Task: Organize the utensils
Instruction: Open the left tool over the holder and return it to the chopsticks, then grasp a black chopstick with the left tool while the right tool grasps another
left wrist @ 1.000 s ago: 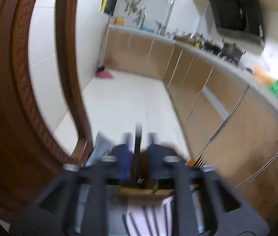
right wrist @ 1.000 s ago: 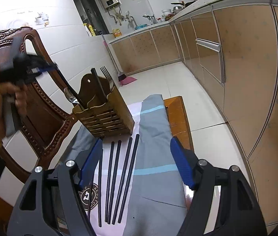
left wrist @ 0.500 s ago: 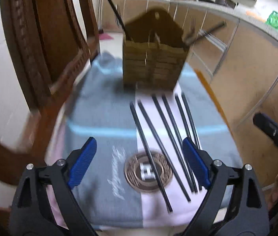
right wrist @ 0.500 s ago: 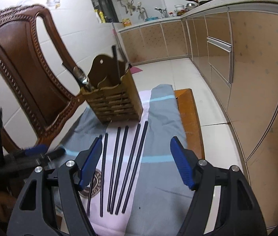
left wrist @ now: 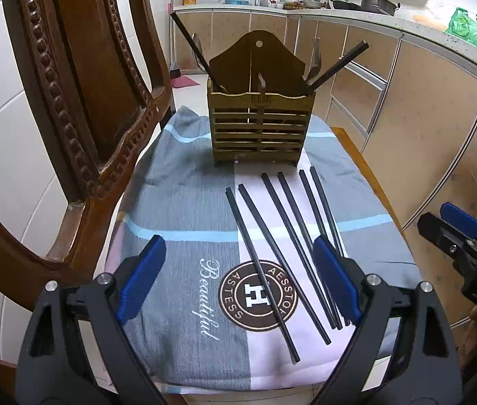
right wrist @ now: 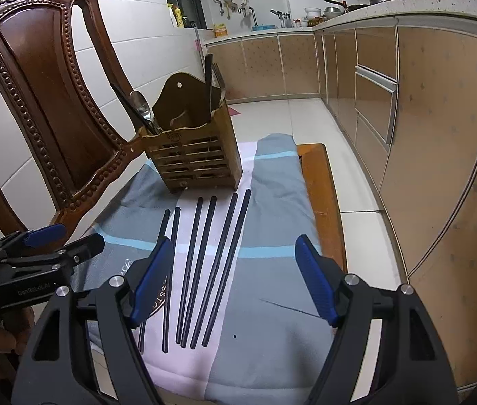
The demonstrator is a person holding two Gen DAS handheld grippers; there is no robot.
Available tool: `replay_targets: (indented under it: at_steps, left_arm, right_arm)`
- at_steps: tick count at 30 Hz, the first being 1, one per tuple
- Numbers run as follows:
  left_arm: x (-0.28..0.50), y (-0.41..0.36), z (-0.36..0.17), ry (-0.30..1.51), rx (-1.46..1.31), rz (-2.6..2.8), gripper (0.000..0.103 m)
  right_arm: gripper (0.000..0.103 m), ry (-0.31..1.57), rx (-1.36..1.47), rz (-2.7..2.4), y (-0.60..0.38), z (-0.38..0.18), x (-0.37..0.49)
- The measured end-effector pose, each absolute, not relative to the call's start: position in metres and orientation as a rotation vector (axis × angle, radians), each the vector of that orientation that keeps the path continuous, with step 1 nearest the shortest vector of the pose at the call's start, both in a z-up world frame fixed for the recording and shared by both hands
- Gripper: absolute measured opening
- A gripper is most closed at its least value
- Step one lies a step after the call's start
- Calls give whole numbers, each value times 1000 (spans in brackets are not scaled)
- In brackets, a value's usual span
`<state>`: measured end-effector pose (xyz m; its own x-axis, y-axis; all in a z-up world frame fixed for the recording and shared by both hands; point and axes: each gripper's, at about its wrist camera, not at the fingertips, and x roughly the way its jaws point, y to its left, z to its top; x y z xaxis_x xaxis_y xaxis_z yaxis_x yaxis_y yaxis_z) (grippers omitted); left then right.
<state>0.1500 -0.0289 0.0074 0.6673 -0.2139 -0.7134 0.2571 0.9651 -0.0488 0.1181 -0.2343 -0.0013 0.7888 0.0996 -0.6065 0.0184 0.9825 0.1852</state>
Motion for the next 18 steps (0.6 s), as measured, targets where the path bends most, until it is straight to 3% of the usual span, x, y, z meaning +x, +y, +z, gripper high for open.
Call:
replay_targets:
  at_steps: [13, 18]
  left_arm:
    - [164, -20, -6, 863, 55, -225, 87]
    - [189, -23, -18, 905, 50, -200, 80]
  right_arm:
    - [73, 666, 181, 57, -228, 0, 121]
    - [73, 663, 182, 67, -226, 2, 121]
